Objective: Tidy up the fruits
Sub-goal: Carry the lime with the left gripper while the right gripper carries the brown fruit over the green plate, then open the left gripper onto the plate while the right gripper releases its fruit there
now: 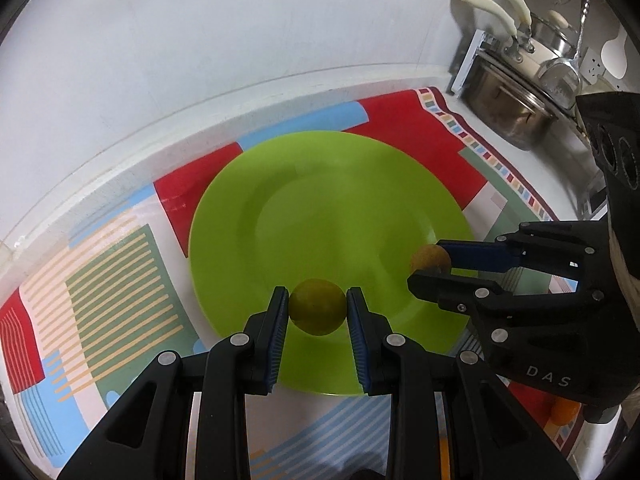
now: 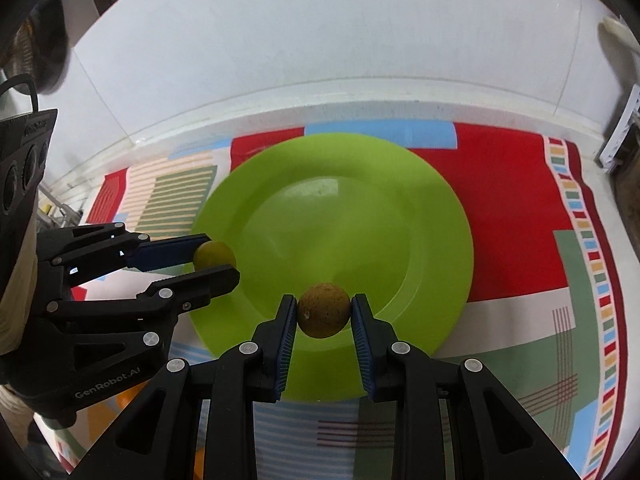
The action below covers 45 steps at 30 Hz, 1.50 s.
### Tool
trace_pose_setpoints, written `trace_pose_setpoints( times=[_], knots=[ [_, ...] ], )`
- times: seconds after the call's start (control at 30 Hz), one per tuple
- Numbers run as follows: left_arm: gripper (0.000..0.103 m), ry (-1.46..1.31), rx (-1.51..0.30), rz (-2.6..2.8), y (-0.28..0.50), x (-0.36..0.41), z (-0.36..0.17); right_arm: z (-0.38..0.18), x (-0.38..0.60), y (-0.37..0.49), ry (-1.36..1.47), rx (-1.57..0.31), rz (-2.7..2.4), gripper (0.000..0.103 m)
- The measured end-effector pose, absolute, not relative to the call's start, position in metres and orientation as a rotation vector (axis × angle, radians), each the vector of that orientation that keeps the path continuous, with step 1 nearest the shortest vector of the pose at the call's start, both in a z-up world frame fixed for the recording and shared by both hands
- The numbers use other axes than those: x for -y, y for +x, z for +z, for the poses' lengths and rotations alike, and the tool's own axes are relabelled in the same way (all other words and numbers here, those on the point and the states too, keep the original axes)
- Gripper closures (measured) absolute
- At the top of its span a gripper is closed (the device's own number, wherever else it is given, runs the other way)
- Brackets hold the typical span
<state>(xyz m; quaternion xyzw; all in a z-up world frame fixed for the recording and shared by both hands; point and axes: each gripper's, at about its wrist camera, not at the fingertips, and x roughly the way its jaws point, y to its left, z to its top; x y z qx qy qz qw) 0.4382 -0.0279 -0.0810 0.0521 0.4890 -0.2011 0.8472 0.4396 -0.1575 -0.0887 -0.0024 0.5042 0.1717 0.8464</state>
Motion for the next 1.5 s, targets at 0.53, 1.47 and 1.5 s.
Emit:
trace_pose_setpoints(
  times=[0.53,1.47,1.5],
  knots=[
    [0.06,0.124,-0.927,-0.358,0.404,0.017,-0.048,-0.059,0.163,0.409,-0.016,-0.958,0.308,0.067],
    [0.029,0.112,-0.647,-0.287,0.236,-0.003,0.028,0.015,0.155,0.254,-0.024,-0.651,0.295,0.052],
    [0.028,0.109,-0.646,-0.286,0.234,-0.003,0.028,0.014,0.155,0.25,-0.028,-0.65,0.298,0.052]
  ],
)
